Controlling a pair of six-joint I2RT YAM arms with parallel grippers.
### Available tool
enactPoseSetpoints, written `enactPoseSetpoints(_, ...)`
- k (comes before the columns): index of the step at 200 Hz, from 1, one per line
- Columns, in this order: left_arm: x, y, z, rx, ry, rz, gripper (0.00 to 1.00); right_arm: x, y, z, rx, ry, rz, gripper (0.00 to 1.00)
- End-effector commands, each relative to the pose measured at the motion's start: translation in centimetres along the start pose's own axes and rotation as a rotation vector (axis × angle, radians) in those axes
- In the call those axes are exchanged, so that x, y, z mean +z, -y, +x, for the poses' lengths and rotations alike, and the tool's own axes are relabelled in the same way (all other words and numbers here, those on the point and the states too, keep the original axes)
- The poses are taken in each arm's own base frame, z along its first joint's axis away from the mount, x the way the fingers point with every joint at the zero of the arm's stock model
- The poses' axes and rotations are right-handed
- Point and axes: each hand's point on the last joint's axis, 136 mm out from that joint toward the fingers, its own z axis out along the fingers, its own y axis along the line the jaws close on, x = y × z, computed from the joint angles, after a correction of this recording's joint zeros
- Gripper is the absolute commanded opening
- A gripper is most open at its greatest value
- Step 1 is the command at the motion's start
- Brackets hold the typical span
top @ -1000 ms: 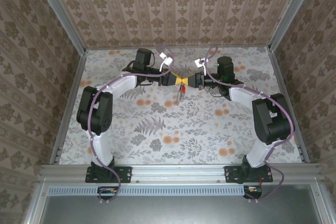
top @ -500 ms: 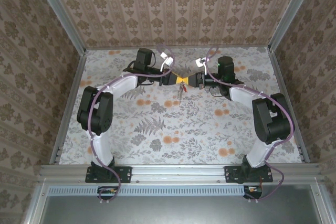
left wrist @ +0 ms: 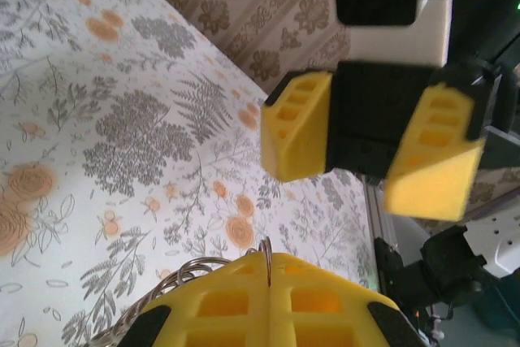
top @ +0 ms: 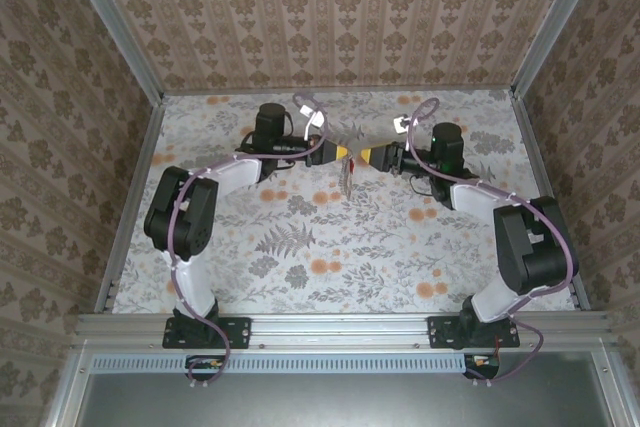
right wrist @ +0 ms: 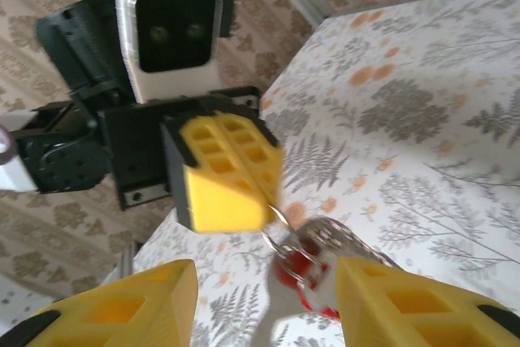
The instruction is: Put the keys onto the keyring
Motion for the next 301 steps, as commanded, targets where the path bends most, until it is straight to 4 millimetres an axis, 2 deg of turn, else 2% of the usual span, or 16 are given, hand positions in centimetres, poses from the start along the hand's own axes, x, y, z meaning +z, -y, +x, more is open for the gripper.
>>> enactPoseSetpoints(1, -1.1, 3.1, -3.5, 0.091, 0.096, 0.035, 0.00, -0.6, 1.3, -0.8, -0.019, 0.093, 0.082, 0.50)
enactPoseSetpoints(6, -1.1, 3.1, -3.6, 0.088, 0.104, 0.039, 0.00, -0.6, 1.4, -0.8, -0.024, 0.103, 0.086, 0.50)
enactPoseSetpoints(11, -2.1, 2.5, -4.2, 0.083, 0.130, 0.025, 0.00, -0.6, 1.5, -0.7, -0.023, 0.107, 0.091, 0.51)
enactPoseSetpoints(55, -2.6, 2.5, -5.6, 0.048, 0.214, 0.086, 0.00, 0.1, 1.6, 0.1, -0.034, 0.104, 0.089, 0.51)
enactPoseSetpoints(110, -2.6, 2.1, -5.5, 0.023, 0.217, 0.095, 0.00, 1.6, 0.8, -0.1, -0.090, 0.096, 0.111, 0.52)
enactPoseSetpoints(180, -2.1, 2.5, -5.3, 0.018, 0.201, 0.112, 0.00, 3.4, -0.8, -0.6, -0.150, 0.083, 0.101, 0.53)
enactPoseSetpoints(226, -1.7, 2.9, -5.2, 0.014, 0.191, 0.126, 0.00, 4.2, -0.9, -0.7, -0.155, 0.069, 0.092, 0.52)
enactPoseSetpoints(242, -1.6, 2.9, -5.1, 0.014, 0.189, 0.128, 0.00, 4.3, -0.8, -0.6, -0.153, 0.063, 0.088, 0.45)
enactPoseSetpoints(271, -1.6, 2.9, -5.2, 0.012, 0.195, 0.125, 0.00, 4.2, -1.4, -0.3, -0.159, 0.049, 0.062, 0.18)
enactPoseSetpoints(301, -1.6, 2.8, -5.4, 0.012, 0.209, 0.124, 0.00, 4.0, -2.5, 0.4, -0.173, 0.025, 0.021, 0.01)
